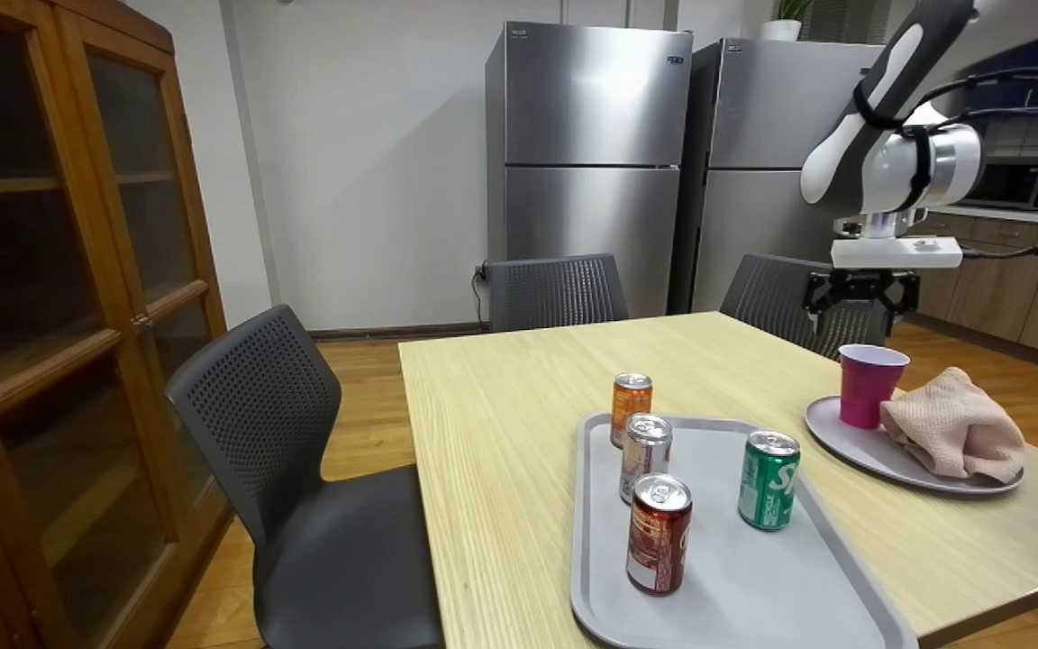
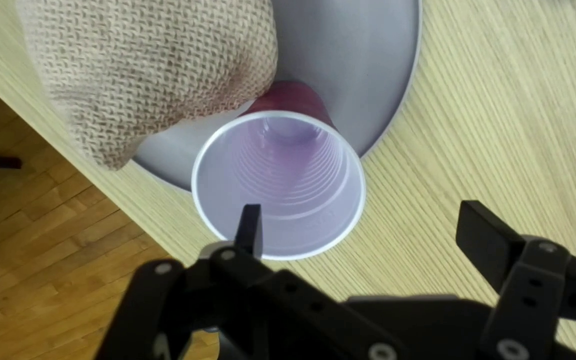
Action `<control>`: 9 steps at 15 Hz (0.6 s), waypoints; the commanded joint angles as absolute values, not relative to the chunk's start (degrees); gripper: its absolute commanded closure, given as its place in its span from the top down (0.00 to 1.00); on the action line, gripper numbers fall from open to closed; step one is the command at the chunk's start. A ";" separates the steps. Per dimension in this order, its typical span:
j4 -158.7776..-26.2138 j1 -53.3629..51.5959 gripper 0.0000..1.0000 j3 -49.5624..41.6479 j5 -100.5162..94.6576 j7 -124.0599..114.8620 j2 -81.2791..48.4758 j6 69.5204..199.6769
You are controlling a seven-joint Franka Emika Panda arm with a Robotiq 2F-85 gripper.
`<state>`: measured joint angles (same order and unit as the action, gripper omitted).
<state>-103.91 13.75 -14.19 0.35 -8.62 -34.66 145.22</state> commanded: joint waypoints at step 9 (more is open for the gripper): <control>-94.59 14.16 1.00 -13.93 1.76 -10.70 -42.86 141.45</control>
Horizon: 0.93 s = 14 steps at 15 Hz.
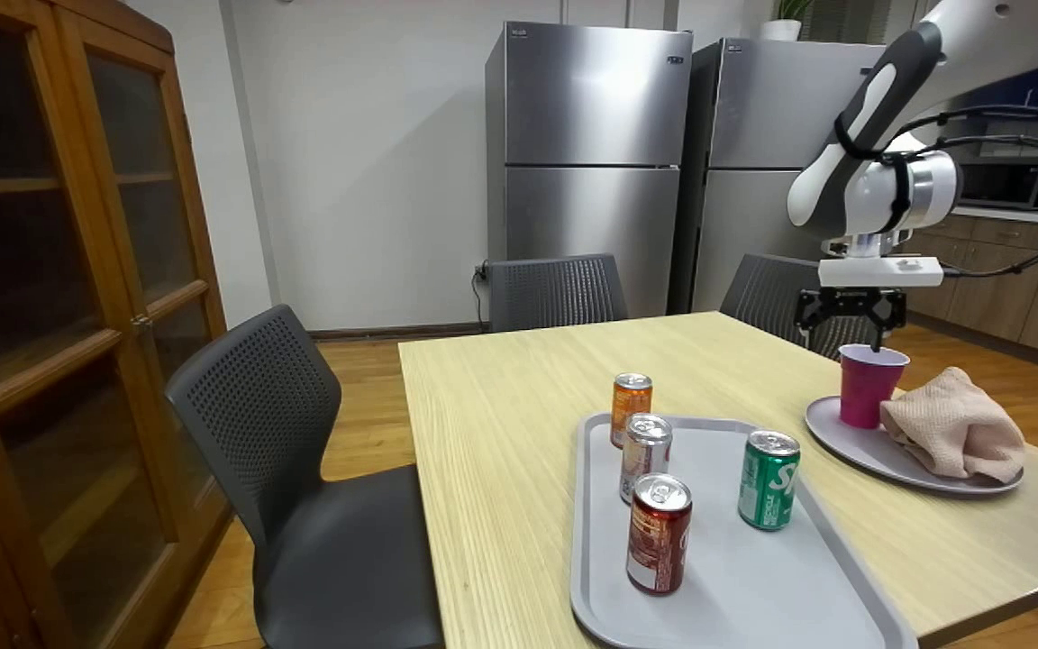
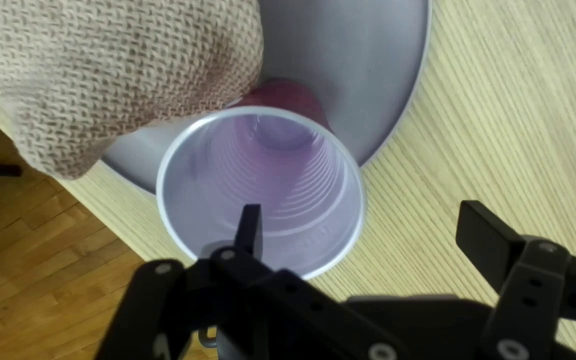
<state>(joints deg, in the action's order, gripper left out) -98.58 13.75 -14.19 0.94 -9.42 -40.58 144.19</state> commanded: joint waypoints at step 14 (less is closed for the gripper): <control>-94.80 13.82 0.00 -15.34 0.97 -11.10 -42.12 140.41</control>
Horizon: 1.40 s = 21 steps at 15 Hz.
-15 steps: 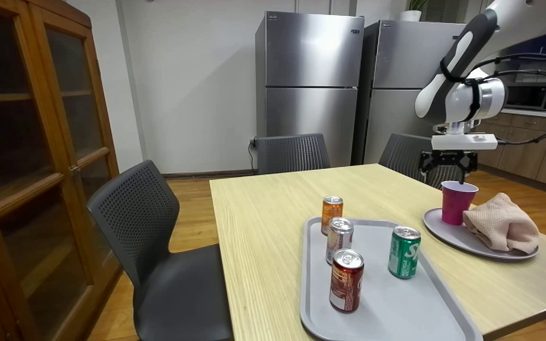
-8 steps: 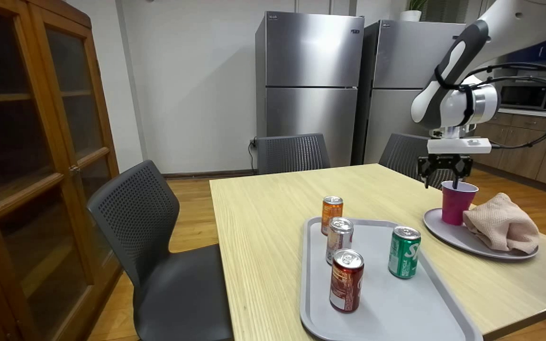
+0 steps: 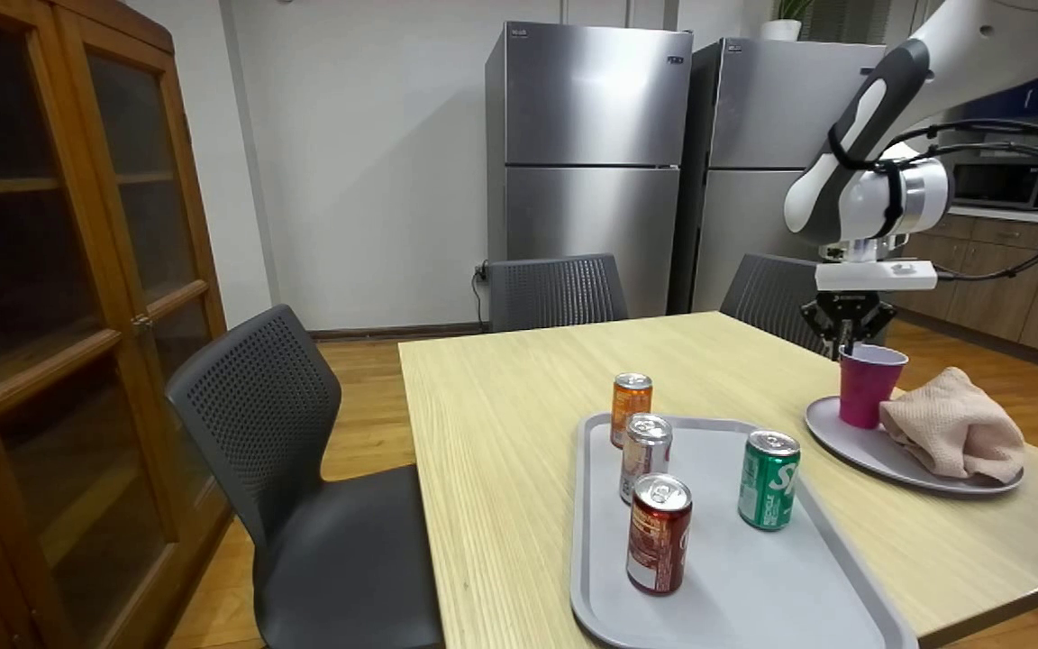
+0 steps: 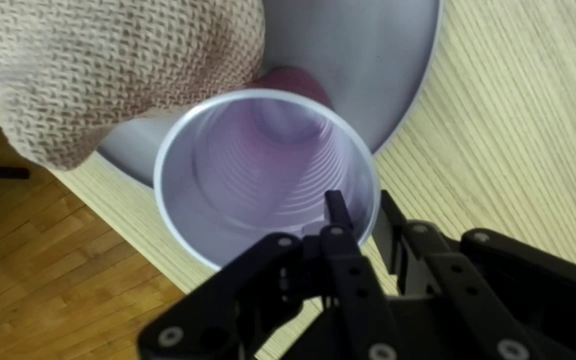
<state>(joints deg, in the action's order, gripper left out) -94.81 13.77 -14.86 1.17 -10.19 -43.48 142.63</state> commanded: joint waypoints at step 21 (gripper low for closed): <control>-92.35 11.34 0.01 -10.93 1.08 -8.66 -39.49 141.73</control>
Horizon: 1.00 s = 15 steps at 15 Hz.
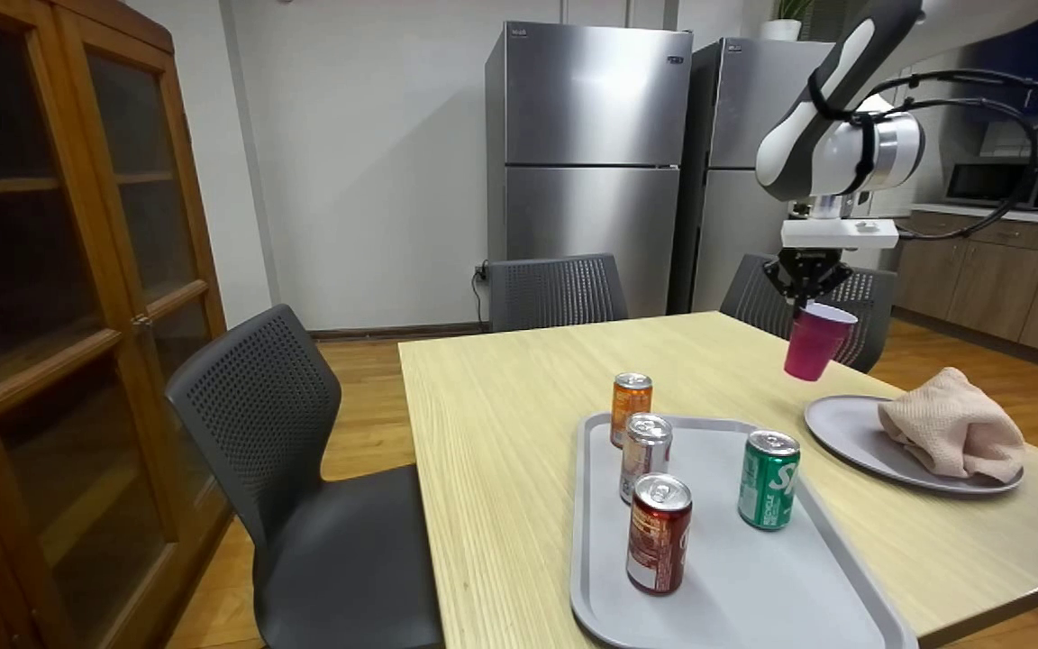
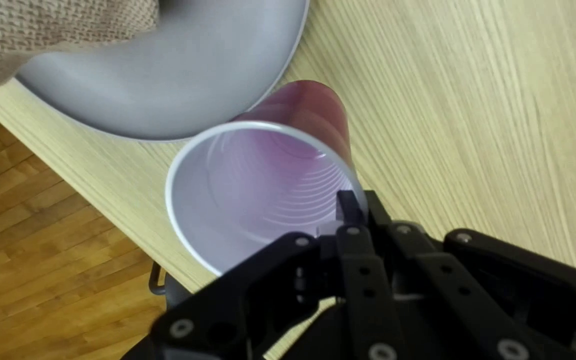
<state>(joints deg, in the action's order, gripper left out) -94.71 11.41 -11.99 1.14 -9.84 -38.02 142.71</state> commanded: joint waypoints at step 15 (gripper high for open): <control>-87.79 10.27 0.31 -10.33 0.57 -8.41 -45.04 140.72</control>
<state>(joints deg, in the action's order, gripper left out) -90.41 10.19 -10.48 1.05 -9.51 -44.05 142.67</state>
